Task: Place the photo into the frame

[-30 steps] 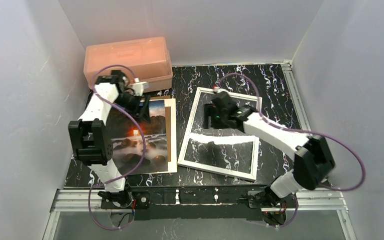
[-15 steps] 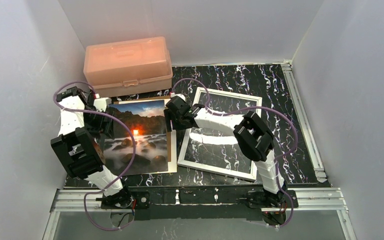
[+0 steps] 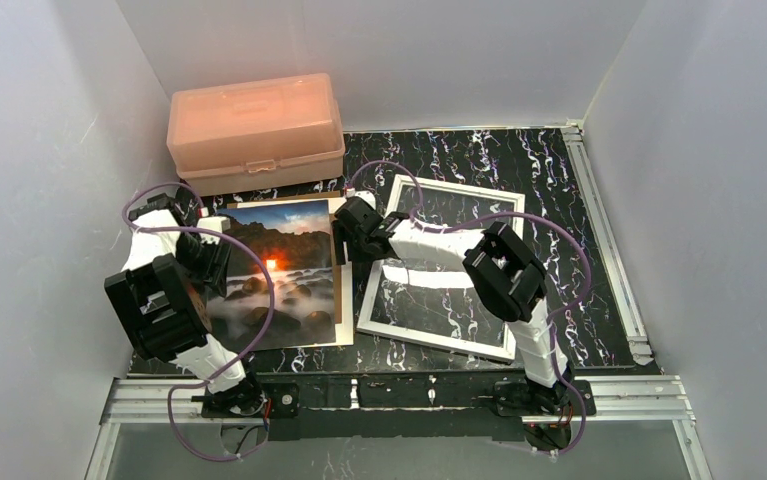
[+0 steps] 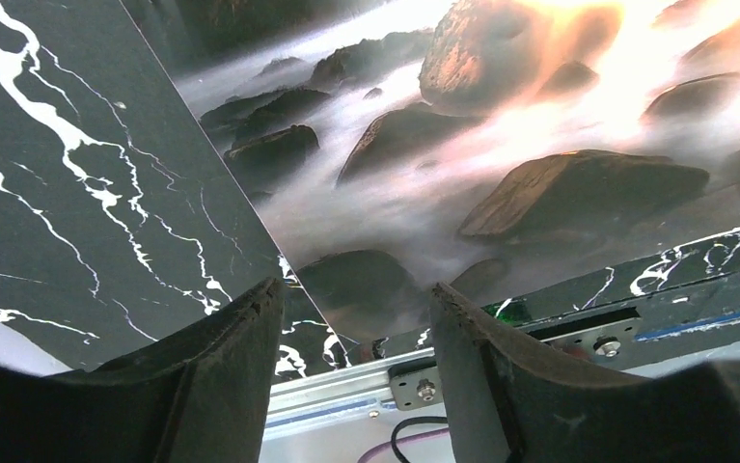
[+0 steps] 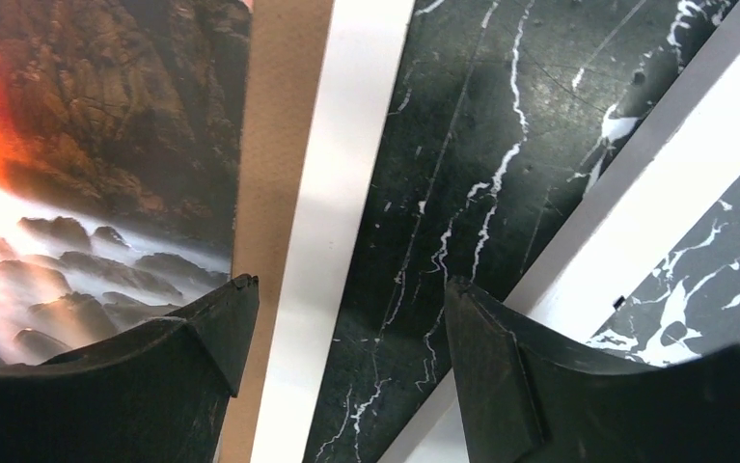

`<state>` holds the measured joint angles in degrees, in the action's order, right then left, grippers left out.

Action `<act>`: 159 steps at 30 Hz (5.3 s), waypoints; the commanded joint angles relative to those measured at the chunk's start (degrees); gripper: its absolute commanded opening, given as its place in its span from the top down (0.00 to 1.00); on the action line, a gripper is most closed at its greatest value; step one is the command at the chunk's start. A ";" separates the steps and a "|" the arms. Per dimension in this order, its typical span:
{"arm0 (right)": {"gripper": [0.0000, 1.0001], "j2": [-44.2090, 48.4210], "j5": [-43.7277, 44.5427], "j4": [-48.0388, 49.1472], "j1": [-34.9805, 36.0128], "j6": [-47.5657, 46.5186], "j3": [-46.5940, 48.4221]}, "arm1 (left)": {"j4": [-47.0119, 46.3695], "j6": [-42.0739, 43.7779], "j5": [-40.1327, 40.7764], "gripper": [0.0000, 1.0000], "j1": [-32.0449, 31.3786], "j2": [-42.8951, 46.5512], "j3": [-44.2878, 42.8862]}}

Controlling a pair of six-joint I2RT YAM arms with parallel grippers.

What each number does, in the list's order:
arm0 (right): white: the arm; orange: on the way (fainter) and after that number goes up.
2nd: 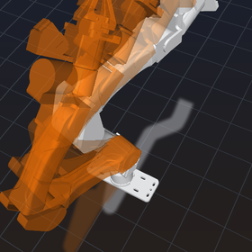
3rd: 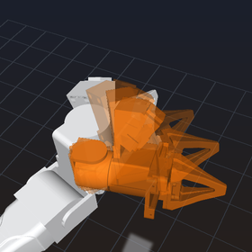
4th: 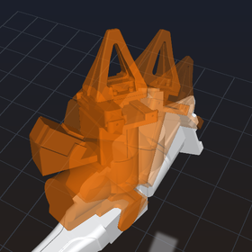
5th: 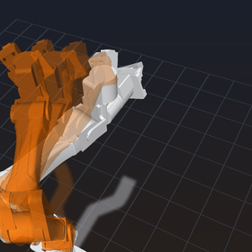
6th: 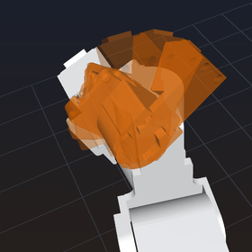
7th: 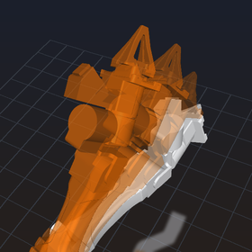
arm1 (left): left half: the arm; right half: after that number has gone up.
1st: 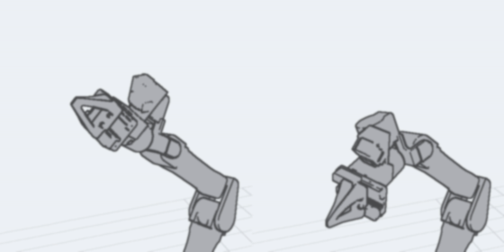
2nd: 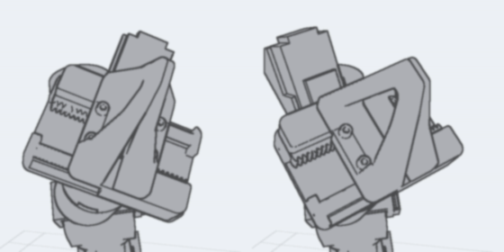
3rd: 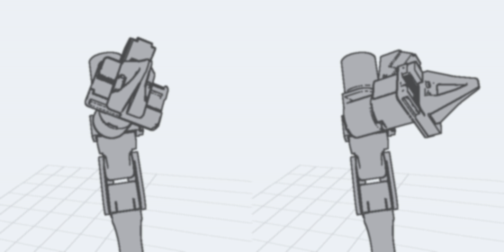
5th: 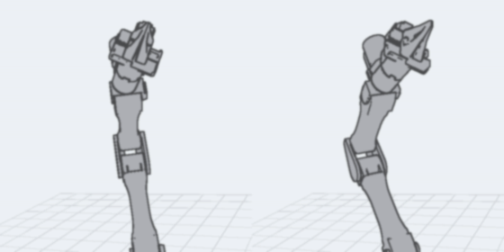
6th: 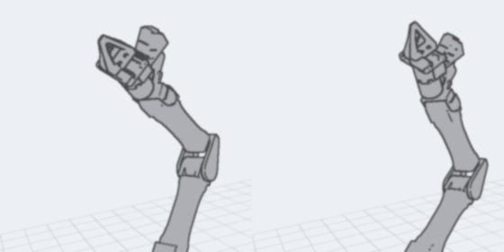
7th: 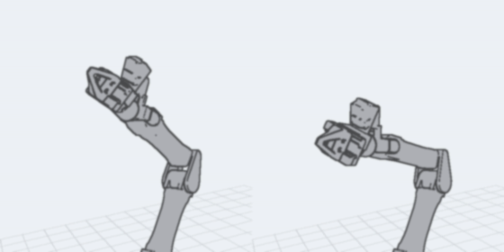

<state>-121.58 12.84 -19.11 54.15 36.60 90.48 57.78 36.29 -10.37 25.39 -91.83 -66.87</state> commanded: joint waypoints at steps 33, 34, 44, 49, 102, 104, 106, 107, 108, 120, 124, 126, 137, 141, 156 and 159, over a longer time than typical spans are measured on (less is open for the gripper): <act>0.14 0.78 8.13 -3.69 -0.08 9.94 0.08 | -13.90 -4.10 5.09 0.66 1.80 -1.94 5.79; 0.14 0.41 7.45 -3.22 -0.02 10.21 0.10 | -13.82 -4.12 4.65 0.66 1.84 -1.96 5.64; 0.13 -2.95 0.36 3.55 0.07 11.80 -0.16 | -11.42 -4.18 6.45 0.78 3.41 -4.92 -2.37; 0.13 -3.80 -1.02 4.09 0.08 12.74 0.09 | -15.45 -4.71 9.56 0.79 3.77 -7.48 -1.19; 0.14 2.11 -6.65 13.28 -0.58 10.57 -6.60 | -24.39 -5.02 10.72 0.83 -1.83 -12.35 6.72; 0.13 0.83 -4.57 10.85 -1.36 7.65 -4.18 | -24.11 -5.01 10.79 0.83 -1.83 -12.35 6.52; 0.12 0.05 -3.52 9.96 -2.51 5.46 -2.71 | -23.90 -4.87 10.88 0.83 -1.83 -12.28 6.34; 0.12 -0.23 -2.95 9.69 -3.18 4.32 -1.99 | -23.85 -4.79 10.85 0.83 -1.83 -12.31 6.24; 0.11 -0.64 -2.64 9.57 -3.73 3.68 -1.25 | -23.85 -4.75 10.94 0.83 -1.83 -12.32 6.15; 0.06 -11.32 -6.66 8.18 -5.13 4.35 12.02 | -19.29 -7.58 7.54 0.84 -1.83 -14.02 -0.08; 0.07 -12.75 -8.44 9.59 -5.15 6.44 12.70 | -20.03 -8.06 7.82 0.84 -1.83 -15.53 -0.08; 0.07 -12.90 -9.25 10.59 -5.11 7.44 12.58 | -20.21 -8.25 7.53 0.84 -1.83 -16.29 -0.01; 0.09 -8.98 -12.43 19.47 -5.13 11.29 8.41 | -21.30 -7.76 7.46 0.85 -1.83 -16.83 1.08; 0.10 -8.18 -14.91 23.03 -5.26 12.74 7.36 | -21.83 -7.30 7.71 0.85 -1.83 -16.57 1.63; 0.12 -2.76 -15.11 27.92 -5.12 14.02 1.57 | -22.46 -6.20 8.17 0.88 -1.83 -16.54 2.43; 0.12 -2.82 -15.62 28.03 -5.18 13.70 1.69 | -22.45 -6.11 8.11 0.90 -1.83 -16.59 2.41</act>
<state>-128.18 -2.00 6.15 48.77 50.83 92.44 38.37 29.65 2.04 23.81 -105.23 -67.59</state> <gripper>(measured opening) 0.883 0.114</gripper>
